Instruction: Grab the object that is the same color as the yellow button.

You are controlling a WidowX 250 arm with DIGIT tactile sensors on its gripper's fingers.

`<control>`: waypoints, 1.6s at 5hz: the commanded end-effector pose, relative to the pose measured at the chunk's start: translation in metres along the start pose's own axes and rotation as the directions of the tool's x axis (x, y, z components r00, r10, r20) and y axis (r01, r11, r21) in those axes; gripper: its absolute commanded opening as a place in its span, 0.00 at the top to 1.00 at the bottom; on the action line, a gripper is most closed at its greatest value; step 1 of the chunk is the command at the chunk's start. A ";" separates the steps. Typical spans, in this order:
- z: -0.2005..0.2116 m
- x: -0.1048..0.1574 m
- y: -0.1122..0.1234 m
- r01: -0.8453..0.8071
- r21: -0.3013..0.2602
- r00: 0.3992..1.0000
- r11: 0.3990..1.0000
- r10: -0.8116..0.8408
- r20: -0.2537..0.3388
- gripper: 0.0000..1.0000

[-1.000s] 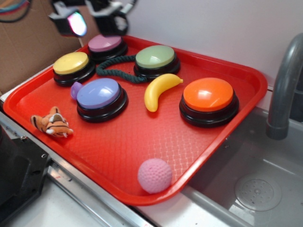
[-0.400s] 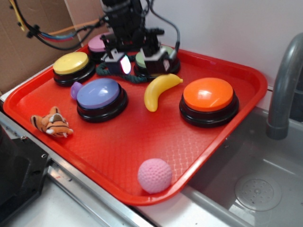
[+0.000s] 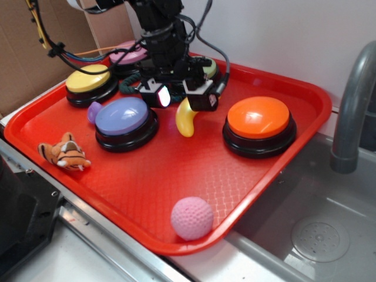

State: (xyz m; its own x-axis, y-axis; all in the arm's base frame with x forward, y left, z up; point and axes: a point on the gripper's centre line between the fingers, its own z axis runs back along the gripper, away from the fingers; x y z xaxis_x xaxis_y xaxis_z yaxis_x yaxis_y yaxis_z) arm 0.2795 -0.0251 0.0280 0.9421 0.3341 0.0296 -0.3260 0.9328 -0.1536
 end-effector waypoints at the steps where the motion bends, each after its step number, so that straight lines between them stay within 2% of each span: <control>1: -0.001 0.008 -0.008 0.033 0.015 0.998 0.999 -0.034 0.043 0.36; 2: 0.001 0.006 -0.008 0.036 0.026 0.998 0.999 -0.037 0.050 1.00; 3: 0.011 0.007 -0.011 0.069 0.074 0.996 0.995 -0.073 0.043 1.00; 4: 0.043 0.006 -0.013 0.229 0.115 0.972 0.967 -0.234 0.031 1.00; 5: 0.080 -0.004 -0.009 0.367 0.118 0.929 0.923 -0.370 0.005 1.00; 6: 0.105 -0.026 -0.003 0.396 0.146 0.916 0.907 -0.402 0.011 1.00; 7: 0.124 -0.052 0.012 0.374 0.133 0.924 0.918 -0.381 0.036 1.00; 8: 0.127 -0.065 0.020 0.323 0.107 0.941 0.940 -0.331 0.074 1.00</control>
State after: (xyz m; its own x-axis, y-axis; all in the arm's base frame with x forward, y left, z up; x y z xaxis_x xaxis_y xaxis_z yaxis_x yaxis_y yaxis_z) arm 0.1984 -0.0152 0.1401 0.9940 0.0114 0.1087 -0.0087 0.9996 -0.0253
